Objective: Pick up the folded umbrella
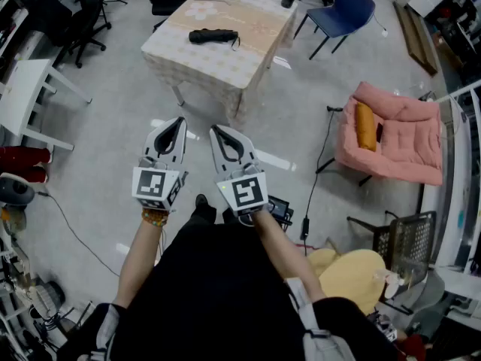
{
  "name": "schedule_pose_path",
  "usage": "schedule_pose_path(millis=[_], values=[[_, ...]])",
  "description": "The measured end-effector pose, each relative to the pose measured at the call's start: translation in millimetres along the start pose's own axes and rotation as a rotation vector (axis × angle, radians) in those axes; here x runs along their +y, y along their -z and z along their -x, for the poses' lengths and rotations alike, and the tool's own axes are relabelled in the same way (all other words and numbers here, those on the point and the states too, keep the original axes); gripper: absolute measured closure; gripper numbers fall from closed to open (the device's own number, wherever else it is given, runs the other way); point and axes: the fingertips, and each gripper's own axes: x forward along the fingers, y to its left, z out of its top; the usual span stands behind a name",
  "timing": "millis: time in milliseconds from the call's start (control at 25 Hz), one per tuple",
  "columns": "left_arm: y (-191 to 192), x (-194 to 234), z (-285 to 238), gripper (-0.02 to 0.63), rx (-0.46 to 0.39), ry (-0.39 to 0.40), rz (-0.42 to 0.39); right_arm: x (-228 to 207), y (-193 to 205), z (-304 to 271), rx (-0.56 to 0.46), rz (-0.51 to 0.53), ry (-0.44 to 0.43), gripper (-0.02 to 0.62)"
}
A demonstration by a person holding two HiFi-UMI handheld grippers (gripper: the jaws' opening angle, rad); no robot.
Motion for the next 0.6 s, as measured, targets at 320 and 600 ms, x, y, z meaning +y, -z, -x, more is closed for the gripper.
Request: schedule_pose_path(millis=[320,600], values=[[6,29,-6,0.592,0.000,0.008,0.007,3,-3,-27,-0.009,0.000,0.020,0.578],[10,76,-9,0.592,-0.011,0.037,0.016,21,5,-70,0.012,0.019,0.045,0.578]])
